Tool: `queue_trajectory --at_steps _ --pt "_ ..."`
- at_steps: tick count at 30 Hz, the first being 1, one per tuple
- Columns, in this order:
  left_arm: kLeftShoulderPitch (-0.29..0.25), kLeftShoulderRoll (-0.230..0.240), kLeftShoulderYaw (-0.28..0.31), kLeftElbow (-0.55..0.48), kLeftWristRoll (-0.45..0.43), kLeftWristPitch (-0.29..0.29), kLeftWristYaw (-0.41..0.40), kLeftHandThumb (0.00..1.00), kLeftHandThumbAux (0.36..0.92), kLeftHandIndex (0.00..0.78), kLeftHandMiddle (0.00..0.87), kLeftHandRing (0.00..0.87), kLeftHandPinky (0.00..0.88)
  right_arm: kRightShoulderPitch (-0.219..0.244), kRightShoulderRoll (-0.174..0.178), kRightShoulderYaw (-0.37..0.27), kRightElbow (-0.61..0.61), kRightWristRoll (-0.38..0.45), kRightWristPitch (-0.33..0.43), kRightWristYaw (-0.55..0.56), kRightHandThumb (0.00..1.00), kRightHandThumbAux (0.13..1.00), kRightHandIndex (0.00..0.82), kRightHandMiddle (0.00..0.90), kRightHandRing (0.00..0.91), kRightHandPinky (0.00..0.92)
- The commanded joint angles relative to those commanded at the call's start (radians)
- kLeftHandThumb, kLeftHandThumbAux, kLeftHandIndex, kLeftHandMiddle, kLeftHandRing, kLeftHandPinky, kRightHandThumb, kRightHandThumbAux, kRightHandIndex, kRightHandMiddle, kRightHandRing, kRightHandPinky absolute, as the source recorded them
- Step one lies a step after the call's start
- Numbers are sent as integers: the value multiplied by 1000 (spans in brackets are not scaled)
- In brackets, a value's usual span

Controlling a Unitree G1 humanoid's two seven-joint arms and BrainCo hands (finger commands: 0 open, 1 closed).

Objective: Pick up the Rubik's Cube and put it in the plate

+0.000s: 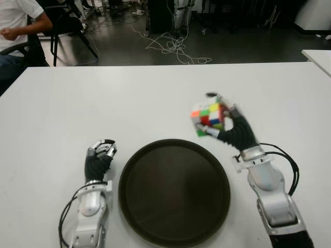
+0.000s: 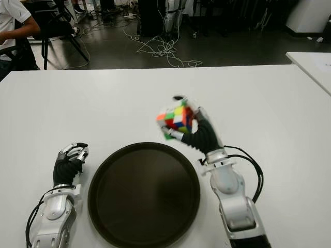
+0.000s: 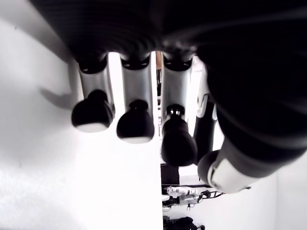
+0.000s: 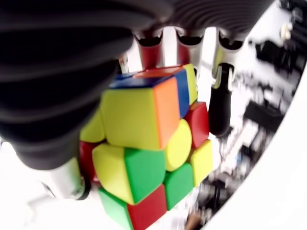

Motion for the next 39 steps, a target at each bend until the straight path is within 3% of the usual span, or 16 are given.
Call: queue_trajectory --at_steps 2,5,11,14,16,19,21,23,25,28,31,36,39 --pt "0 -4 2 0 0 -2 5 711 704 444 793 824 826 1 -19 25 -17 -29 19 30 101 757 608 819 832 827" --pt "0 -9 3 0 -3 -5 7 711 704 444 793 823 826 -1 -42 50 -45 -62 53 63 33 790 637 810 828 824" --pt "1 -17 7 -3 -14 -12 4 710 705 444 793 822 825 -11 -87 107 -136 -129 157 154 3 830 677 804 825 818" --pt "2 -21 7 -5 -14 -14 5 710 705 444 793 822 824 -30 -112 132 -176 -155 212 212 1 826 578 802 825 826" --pt "3 -22 7 -7 -15 -14 4 710 705 444 794 822 824 -67 -134 167 -221 -191 273 279 0 824 511 799 822 827" --pt "5 -25 6 -12 -16 -13 3 710 705 444 793 821 823 -87 -173 187 -232 -223 270 327 0 836 461 772 795 800" --pt "5 -27 6 -14 -18 -12 4 710 705 444 792 820 822 -94 -185 200 -233 -248 266 337 0 852 454 698 710 700" --pt "6 -30 7 -16 -20 -11 5 710 705 444 791 819 821 -95 -190 221 -206 -281 248 327 0 867 431 550 539 484" --pt "7 -31 8 -17 -23 -11 6 710 705 444 791 818 821 -96 -192 243 -153 -310 213 299 0 869 409 463 440 397" --pt "7 -31 7 -14 -22 -19 7 709 705 444 793 819 822 -108 -211 253 -140 -339 192 305 0 880 396 425 393 368" --pt "7 -27 7 -5 -20 -34 4 709 705 444 794 820 821 -128 -225 271 -146 -376 221 352 0 877 374 396 360 315" --pt "1 -19 7 18 -17 -56 -2 709 705 444 793 819 821 -155 -208 307 -110 -427 269 393 0 829 300 296 274 206" --pt "-1 -16 6 26 -17 -61 -4 709 705 444 794 820 822 -173 -209 313 -127 -432 323 463 0 820 278 274 259 191"
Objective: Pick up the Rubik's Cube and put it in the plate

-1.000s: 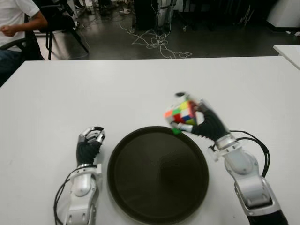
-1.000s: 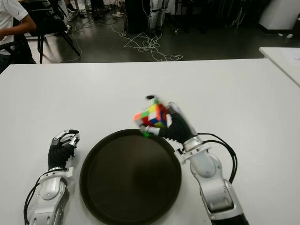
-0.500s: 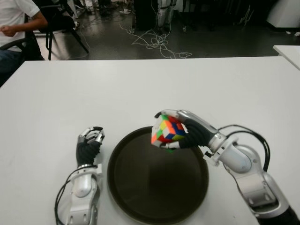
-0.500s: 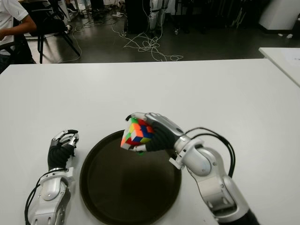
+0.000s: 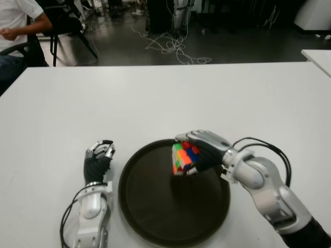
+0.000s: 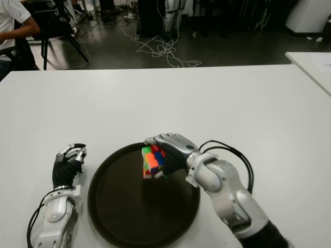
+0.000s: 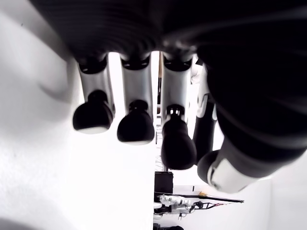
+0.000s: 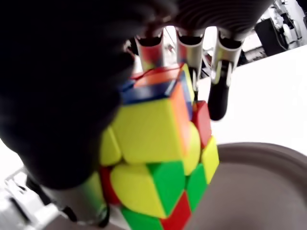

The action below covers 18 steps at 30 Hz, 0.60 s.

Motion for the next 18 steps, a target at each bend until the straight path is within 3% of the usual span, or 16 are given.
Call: queue_trajectory --at_steps 7,12,18 --pt "-2 -8 8 2 -14 3 5 710 705 444 793 823 824 0 25 -6 20 24 -29 -30 0 849 261 229 224 167" --pt "-4 -7 6 5 -9 -5 6 710 705 444 791 822 822 0 50 13 46 -8 -45 -82 0 860 259 236 229 177" --pt "-4 -7 2 4 5 -3 18 710 705 444 790 820 821 -24 44 31 58 -35 -15 -38 0 868 260 244 242 199"
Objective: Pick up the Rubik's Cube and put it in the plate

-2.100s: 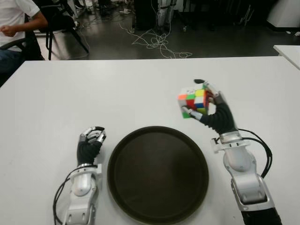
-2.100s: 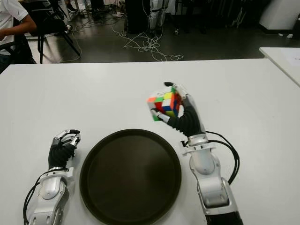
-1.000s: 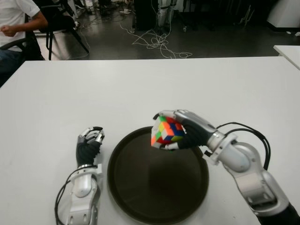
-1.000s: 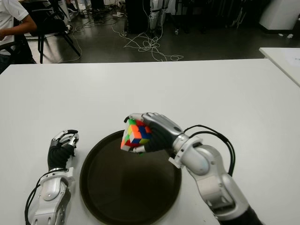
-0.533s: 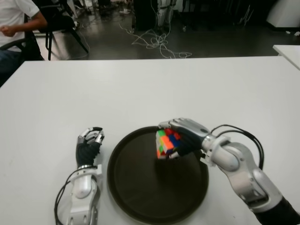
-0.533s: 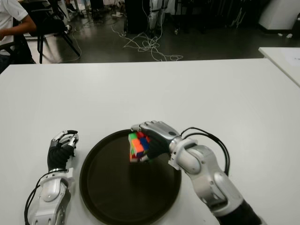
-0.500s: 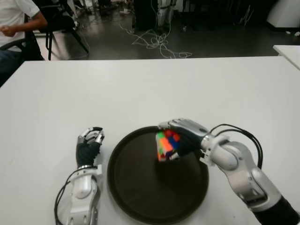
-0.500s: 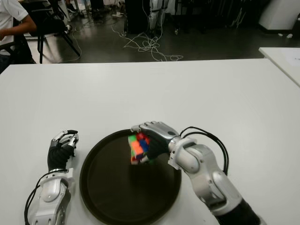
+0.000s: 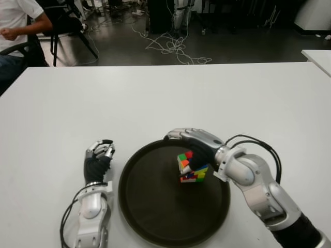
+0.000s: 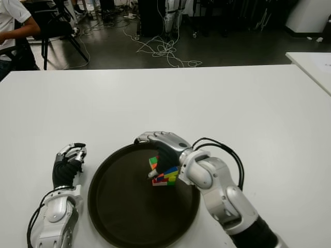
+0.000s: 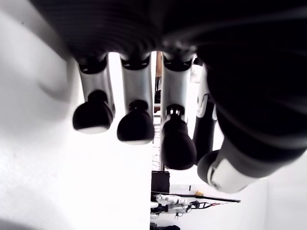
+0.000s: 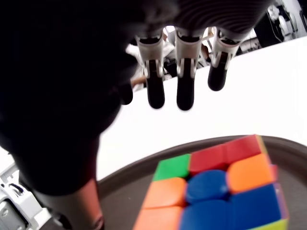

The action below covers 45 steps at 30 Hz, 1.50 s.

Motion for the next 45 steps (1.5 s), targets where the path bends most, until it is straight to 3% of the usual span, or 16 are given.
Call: queue_trajectory --at_steps 12,21,28,34,38,42,45 --pt "5 1 -5 -16 -8 17 -9 710 705 444 788 818 818 1 27 4 20 3 38 -5 0 859 303 236 238 211" --pt "11 -2 -8 -28 -8 23 -8 711 705 444 791 819 822 9 40 10 29 -21 37 -45 0 841 268 242 245 214" --pt "11 -7 -7 -29 -1 24 5 711 705 444 789 818 820 9 41 8 26 -21 34 -58 0 835 245 222 222 158" --pt "11 -9 -5 -34 -7 35 8 710 705 444 786 815 816 11 53 -15 17 8 28 -79 0 830 249 246 243 208" --pt "9 -6 -4 -25 -7 23 5 710 706 444 785 813 813 47 63 -84 -35 67 -6 -135 0 829 272 274 270 260" --pt "9 -4 -5 -20 -9 15 -1 710 706 444 785 812 812 103 107 -143 -48 136 -86 -256 0 824 314 287 285 299" --pt "9 -6 -5 -22 -11 12 -1 710 706 444 784 812 812 139 192 -189 1 201 -225 -446 0 821 382 365 361 333"
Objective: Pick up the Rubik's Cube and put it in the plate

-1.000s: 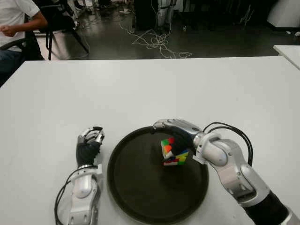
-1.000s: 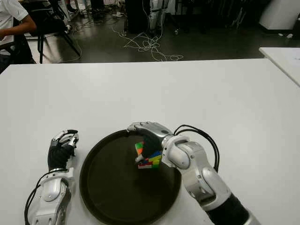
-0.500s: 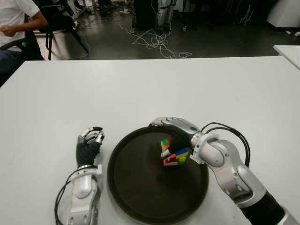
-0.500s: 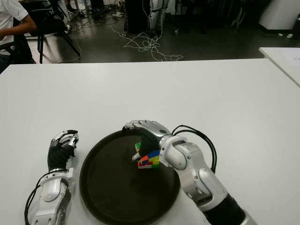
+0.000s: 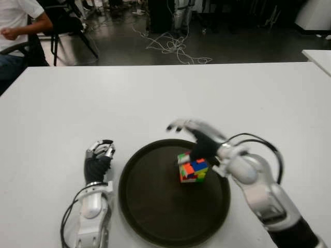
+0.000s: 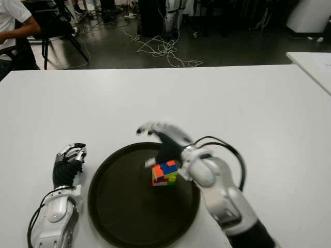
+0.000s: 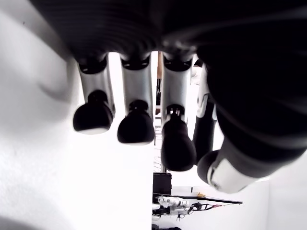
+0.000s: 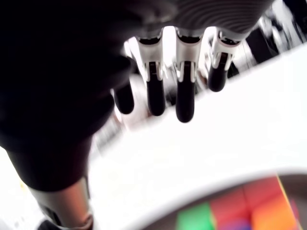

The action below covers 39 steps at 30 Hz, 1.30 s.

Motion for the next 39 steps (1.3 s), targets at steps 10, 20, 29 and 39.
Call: queue_trajectory --at_steps 10,20,29,39 --pt "-1 1 -3 6 2 -11 -4 708 706 444 784 812 816 -48 100 -176 195 150 -330 -310 0 889 657 779 788 780" --pt "2 11 -10 0 13 -2 -5 709 705 444 791 818 824 -75 78 -318 340 210 -418 -410 0 827 382 435 457 437" --pt "4 23 -11 -9 20 20 -12 709 706 444 792 821 822 -29 48 -381 346 270 -344 -368 0 877 91 137 113 103" --pt "-9 54 -12 19 22 10 -52 708 707 444 803 825 817 43 3 -382 283 211 -240 -322 0 909 20 32 15 17"
